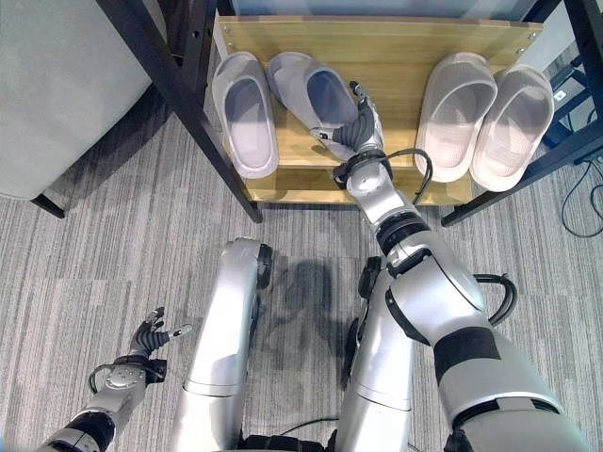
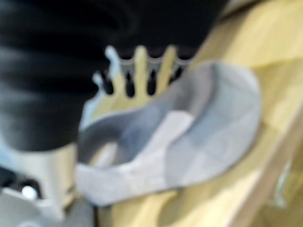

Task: Arrange the slippers neatly on the shoe rack.

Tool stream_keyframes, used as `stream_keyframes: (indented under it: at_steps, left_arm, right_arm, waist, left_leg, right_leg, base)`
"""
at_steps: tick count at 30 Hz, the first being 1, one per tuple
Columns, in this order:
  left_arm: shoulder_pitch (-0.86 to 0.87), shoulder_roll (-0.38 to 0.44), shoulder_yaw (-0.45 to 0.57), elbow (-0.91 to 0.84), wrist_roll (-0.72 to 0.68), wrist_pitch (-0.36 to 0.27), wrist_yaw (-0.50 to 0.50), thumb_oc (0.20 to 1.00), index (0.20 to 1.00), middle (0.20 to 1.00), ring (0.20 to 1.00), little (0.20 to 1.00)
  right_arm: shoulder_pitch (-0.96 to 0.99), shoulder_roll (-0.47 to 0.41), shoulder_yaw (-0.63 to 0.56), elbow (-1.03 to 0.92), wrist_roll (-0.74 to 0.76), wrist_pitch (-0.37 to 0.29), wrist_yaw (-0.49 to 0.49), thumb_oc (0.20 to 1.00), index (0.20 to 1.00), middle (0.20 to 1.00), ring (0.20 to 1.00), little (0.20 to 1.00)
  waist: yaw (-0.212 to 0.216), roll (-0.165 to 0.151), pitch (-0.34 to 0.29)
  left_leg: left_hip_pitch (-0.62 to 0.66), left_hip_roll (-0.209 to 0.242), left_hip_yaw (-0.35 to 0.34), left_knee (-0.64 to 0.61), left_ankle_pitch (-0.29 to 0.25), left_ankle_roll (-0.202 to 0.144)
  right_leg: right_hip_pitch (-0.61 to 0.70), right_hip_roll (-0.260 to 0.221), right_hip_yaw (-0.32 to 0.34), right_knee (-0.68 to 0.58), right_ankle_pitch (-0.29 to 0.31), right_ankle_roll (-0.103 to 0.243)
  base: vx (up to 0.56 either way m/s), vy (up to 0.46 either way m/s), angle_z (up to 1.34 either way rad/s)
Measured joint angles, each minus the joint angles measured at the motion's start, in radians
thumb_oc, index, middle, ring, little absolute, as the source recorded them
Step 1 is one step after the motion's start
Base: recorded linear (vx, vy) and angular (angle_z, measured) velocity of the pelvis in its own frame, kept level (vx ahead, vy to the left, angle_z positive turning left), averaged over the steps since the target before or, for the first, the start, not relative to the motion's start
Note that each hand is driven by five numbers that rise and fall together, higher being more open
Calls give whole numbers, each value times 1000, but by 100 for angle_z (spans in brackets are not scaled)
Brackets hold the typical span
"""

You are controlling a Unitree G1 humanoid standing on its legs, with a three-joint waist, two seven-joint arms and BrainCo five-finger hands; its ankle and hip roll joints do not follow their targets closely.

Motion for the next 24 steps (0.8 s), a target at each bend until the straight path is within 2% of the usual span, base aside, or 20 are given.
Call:
stream_keyframes:
  at_steps: [2, 7, 12, 17, 19, 22, 24]
  left_arm:
    - [-3, -3, 0, 0, 2, 1, 3, 1000, 1000, 1000, 1000, 1000]
    - [-25, -8, 0, 7, 38, 15, 29, 1000, 1000, 1000, 1000, 1000]
    - [-28, -16, 1, 3, 69, 24, 45, 1000, 1000, 1000, 1000, 1000]
    - [-30, -39, 0, -2, 112, 40, 48, 1000, 1000, 1000, 1000, 1000]
    - [-33, -42, -1, -2, 117, 42, 56, 1000, 1000, 1000, 1000, 1000]
    - [-38, -49, 6, -1, 136, 42, 67, 1000, 1000, 1000, 1000, 1000]
    - [-28, -42, 27, -45, 141, 40, 66, 1000, 1000, 1000, 1000, 1000]
  right_arm:
    - [21, 36, -13, -31, -15, -3, -15, 1000, 1000, 1000, 1000, 1000]
    - [97, 74, -44, -158, -33, -3, -43, 1000, 1000, 1000, 1000, 1000]
    - [269, 120, -110, -368, -126, 1, -89, 1000, 1000, 1000, 1000, 1000]
    - [327, 170, -100, -406, -175, -2, -109, 1000, 1000, 1000, 1000, 1000]
    - [333, 172, -99, -417, -178, 0, -113, 1000, 1000, 1000, 1000, 1000]
    - [474, 157, -123, -607, -212, -2, -116, 1000, 1000, 1000, 1000, 1000]
    - [536, 106, -117, -685, -217, -3, -104, 1000, 1000, 1000, 1000, 1000]
  waist:
    - [-15, 0, 0]
    - [-20, 0, 0]
    - [-33, 1, 1]
    - [-49, 4, 3]
    - [-50, 5, 4]
    - [-49, 22, 12]
    - [-47, 20, 12]
  left_leg:
    - [0, 0, -1, 2, -1, -2]
    - [0, 10, -10, 14, -11, -12]
    - [-1, 17, -12, 21, -22, -18]
    - [-2, 28, -16, 33, -28, -17]
    - [-2, 28, -17, 37, -28, -18]
    - [-7, 28, -19, 47, -33, -27]
    - [-4, 30, -20, 45, -34, -26]
  right_leg:
    - [0, 1, 0, 0, 0, 0]
    - [-3, 15, -5, 4, 0, 0]
    - [-11, 24, -3, 10, 0, 0]
    - [-19, 34, -3, 20, 0, 0]
    - [-21, 34, -2, 25, 0, 0]
    - [-25, 39, 0, 31, -1, 3]
    - [-23, 39, -1, 27, -1, 3]
  base:
    - [1, -2, -2]
    - [9, -7, -7]
    - [6, -11, -5]
    - [1, -3, -6]
    - [0, 0, 0]
    - [-11, 20, -3]
    - [-2, 48, -2]
